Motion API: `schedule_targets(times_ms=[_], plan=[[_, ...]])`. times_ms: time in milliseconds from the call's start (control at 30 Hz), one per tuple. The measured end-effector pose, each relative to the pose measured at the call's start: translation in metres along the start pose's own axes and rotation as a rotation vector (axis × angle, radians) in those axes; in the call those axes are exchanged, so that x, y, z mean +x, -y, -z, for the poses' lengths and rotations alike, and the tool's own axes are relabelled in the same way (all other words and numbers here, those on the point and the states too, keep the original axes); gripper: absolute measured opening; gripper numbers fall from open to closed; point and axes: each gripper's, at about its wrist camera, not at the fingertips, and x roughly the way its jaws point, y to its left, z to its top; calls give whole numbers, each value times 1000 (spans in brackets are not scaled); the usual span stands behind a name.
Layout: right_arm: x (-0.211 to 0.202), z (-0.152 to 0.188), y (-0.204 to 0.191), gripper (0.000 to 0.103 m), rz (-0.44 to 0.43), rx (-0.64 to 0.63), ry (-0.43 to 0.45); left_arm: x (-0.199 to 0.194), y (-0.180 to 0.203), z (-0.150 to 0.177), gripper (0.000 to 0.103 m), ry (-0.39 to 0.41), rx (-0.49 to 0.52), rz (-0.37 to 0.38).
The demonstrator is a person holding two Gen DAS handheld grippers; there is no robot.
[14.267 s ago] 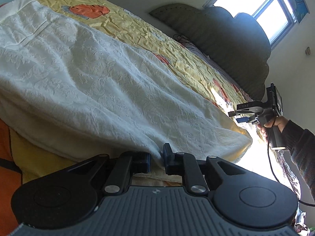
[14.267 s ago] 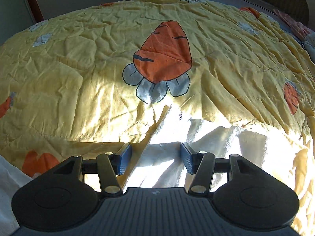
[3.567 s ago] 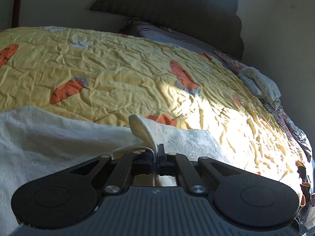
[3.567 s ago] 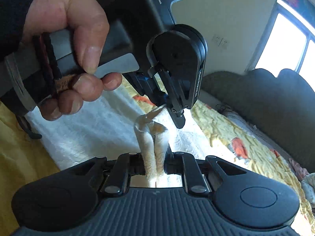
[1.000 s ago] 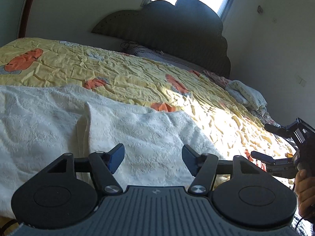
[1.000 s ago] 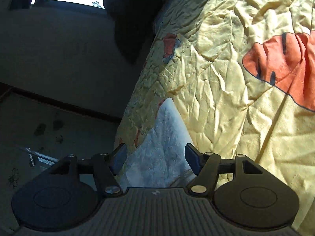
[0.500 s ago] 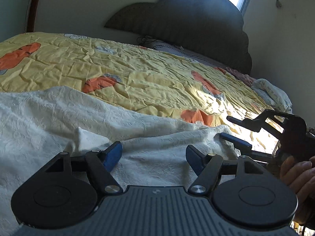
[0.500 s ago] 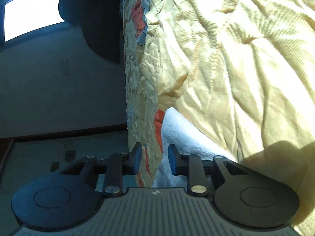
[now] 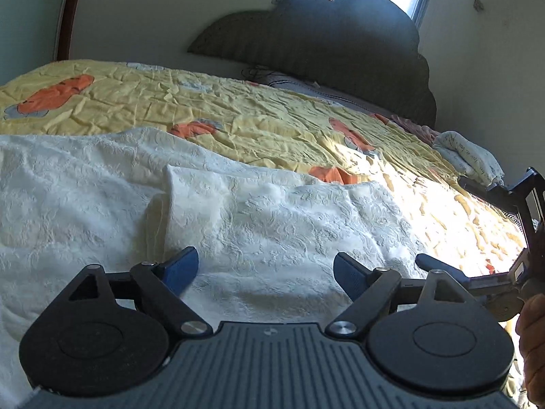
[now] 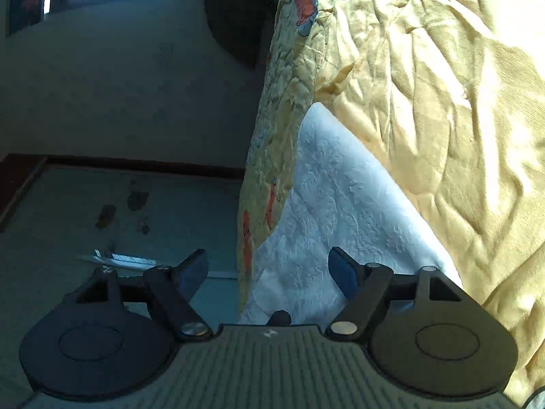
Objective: Fold towel
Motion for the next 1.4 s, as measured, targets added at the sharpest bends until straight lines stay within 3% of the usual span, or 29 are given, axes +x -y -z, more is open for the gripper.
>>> schedule_targets(times_ms=[100,233,367,467,567,667,833,967,1033,1133,1200,1267,1400], plan=[[2,-6,-7,75,42,40,0,-1,-3,-5,86,-12,-29,-1],[19,5,-49,79,79,-144,-95,-36,-15,-8,86,1,-90,-37],[80,28,-82,80,143,-304,-236,-62,-40,-4,88,-39,-133,-160],[144,47,-93,80,125,-333,-356,-76,-58,0,88,-47,-157,-230],[203,65,-94,80,178,-346,-460,-91,-68,2,88,-40,-168,-266],[231,83,-87,78,265,-434,-482,-101,-77,5,89,-40,-175,-276],[224,96,-80,78,168,-517,-407,-104,-84,7,89,-32,-183,-269],[226,108,-96,78,235,-570,-425,-106,-84,6,89,-24,-180,-262],[220,119,-110,80,168,-584,-479,-117,-88,6,89,-9,-190,-256],[205,165,-143,80,102,-857,-552,-152,-103,13,89,36,-200,-272],[200,211,-151,80,109,-1143,-600,-176,-120,21,89,49,-220,-342],[197,259,-145,80,145,-1422,-625,-208,-143,32,89,66,-275,-464],[206,325,-117,79,145,-1636,-760,-258,-186,50,89,109,-434,-660]])
